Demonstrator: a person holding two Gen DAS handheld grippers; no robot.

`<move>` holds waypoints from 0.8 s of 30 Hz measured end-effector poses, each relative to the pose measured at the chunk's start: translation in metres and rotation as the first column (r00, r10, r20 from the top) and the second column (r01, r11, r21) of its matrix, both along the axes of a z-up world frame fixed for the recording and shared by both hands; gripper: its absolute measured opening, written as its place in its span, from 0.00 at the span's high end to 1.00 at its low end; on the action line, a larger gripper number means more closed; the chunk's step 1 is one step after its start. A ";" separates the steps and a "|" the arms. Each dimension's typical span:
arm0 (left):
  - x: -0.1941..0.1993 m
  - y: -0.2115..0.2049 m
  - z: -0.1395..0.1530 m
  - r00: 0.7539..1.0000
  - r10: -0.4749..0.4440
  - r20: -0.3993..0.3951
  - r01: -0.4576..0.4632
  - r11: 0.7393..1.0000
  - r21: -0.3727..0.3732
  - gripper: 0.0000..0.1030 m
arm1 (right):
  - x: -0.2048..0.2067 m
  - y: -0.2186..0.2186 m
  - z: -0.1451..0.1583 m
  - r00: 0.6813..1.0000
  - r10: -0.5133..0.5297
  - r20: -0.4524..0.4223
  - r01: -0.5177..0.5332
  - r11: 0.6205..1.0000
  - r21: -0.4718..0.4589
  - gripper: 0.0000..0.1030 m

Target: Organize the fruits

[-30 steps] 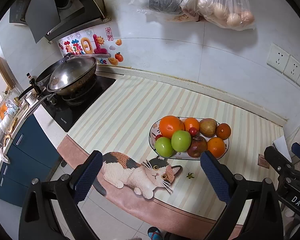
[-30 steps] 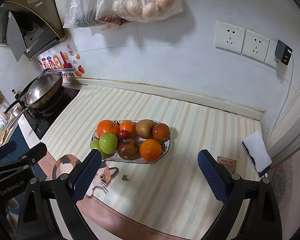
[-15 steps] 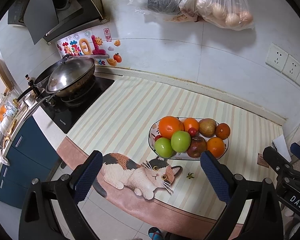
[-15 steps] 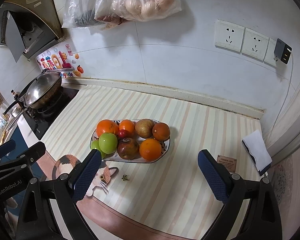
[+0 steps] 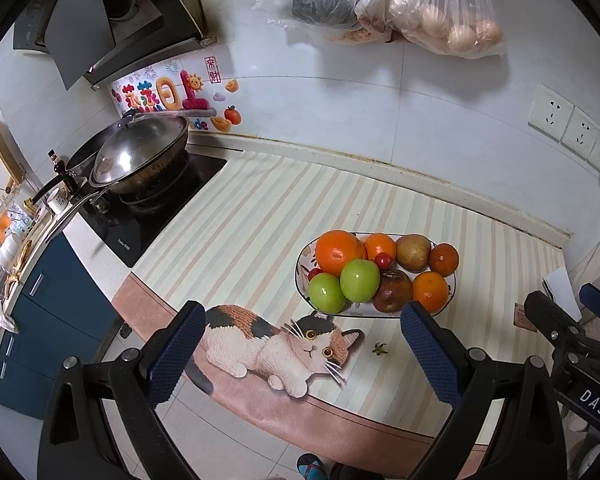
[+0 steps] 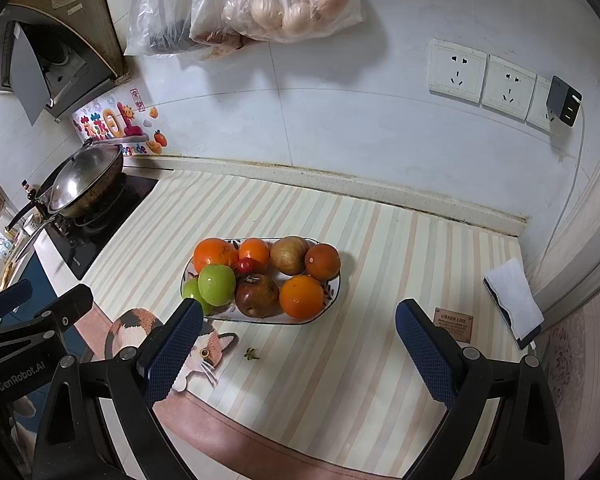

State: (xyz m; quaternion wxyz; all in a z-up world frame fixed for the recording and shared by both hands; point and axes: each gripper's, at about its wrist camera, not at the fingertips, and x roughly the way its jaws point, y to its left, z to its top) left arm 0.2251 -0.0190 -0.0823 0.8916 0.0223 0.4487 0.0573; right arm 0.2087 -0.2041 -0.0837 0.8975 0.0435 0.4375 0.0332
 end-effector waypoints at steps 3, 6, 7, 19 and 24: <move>0.000 0.000 -0.001 1.000 -0.002 0.001 0.002 1.000 0.000 0.03 | -0.001 0.000 0.000 1.000 -0.001 0.000 0.001 1.000 -0.001 0.04; 0.000 0.000 -0.001 1.000 -0.001 -0.002 0.001 1.000 -0.002 0.03 | -0.002 0.001 0.000 1.000 -0.002 -0.001 0.002 1.000 0.000 0.04; 0.001 -0.001 0.000 1.000 -0.002 -0.003 0.002 1.000 -0.003 0.03 | -0.002 0.000 0.000 1.000 -0.001 -0.002 0.001 1.000 0.001 0.04; -0.001 -0.001 -0.002 1.000 -0.002 -0.003 0.002 1.000 -0.006 0.03 | -0.005 0.002 0.002 1.000 -0.005 -0.001 0.005 1.000 0.007 0.04; -0.002 -0.002 -0.002 1.000 -0.003 -0.002 0.003 1.000 -0.007 0.03 | -0.005 0.001 0.002 1.000 -0.003 -0.002 0.003 1.000 0.009 0.04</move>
